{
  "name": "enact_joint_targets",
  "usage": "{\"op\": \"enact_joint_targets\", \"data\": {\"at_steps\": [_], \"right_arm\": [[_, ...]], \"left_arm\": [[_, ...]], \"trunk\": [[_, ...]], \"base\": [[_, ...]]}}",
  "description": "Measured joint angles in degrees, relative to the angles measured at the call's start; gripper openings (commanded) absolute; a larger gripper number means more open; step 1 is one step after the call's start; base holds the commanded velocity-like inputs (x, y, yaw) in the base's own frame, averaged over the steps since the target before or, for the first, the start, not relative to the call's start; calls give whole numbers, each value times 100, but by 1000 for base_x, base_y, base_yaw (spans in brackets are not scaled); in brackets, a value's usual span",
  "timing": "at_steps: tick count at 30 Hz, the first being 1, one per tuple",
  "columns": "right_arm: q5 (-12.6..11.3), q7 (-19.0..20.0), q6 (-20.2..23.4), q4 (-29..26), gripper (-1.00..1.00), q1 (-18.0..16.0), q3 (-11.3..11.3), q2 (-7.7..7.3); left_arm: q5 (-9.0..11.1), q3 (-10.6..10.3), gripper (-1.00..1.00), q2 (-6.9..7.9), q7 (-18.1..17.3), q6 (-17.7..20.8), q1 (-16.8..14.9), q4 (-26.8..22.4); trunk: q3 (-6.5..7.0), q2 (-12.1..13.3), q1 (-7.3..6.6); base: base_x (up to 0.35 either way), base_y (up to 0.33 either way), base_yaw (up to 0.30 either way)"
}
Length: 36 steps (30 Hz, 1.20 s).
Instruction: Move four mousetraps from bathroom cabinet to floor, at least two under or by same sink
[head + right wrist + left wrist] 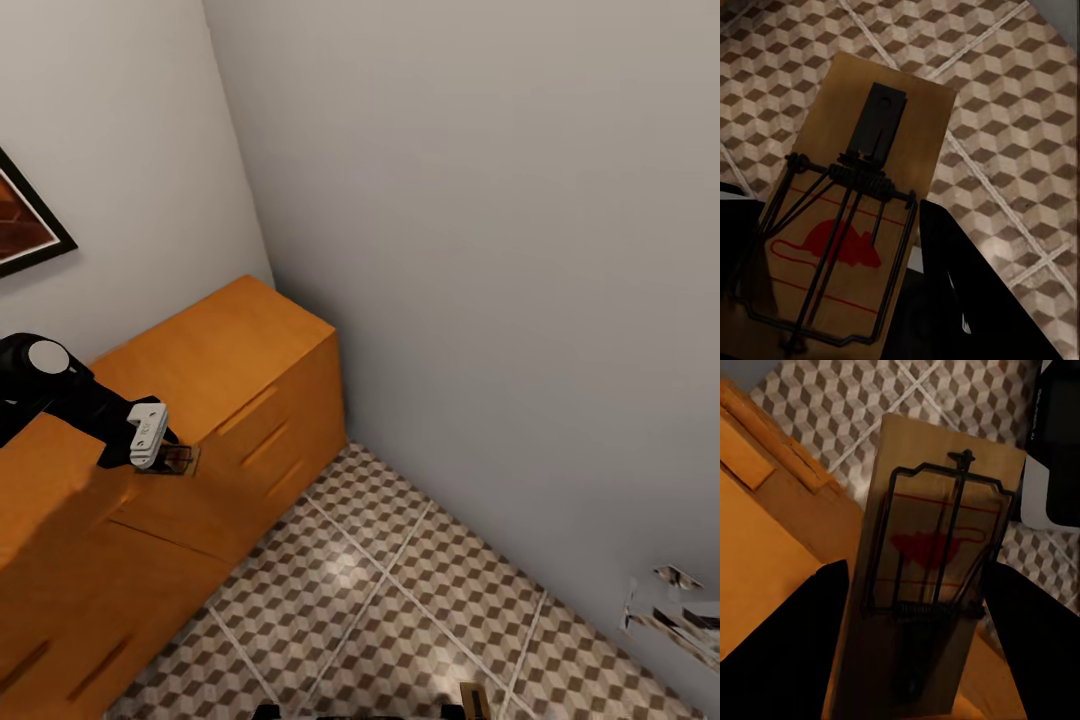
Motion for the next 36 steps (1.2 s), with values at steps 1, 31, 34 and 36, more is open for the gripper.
{"op": "enact_joint_targets", "data": {"at_steps": [1, 31, 34, 36], "right_arm": [[0, 0, 0, -1, -100, 0, 0, 0], [0, 1, 1, -2, -100, 0, 1, 0], [0, 1, 2, 0, -100, 0, 1, 0], [0, -2, 2, -1, -100, 0, 1, 0]], "left_arm": [[0, -2, -100, 0, 0, 0, 0, -2], [2, -960, -100, -280, 2, 510, 1, 63], [15, -1983, -100, -602, 252, 793, 21, 228], [50, -2620, -100, -822, 731, 871, 35, 387]], "trunk": [[0, 0, 0], [-1, 0, -2], [-2, 0, -2], [-1, 0, -2]], "base": [[-246, -220, 0], [-222, -198, 0], [-15, -13, 0], [-4, -4, 0]]}}
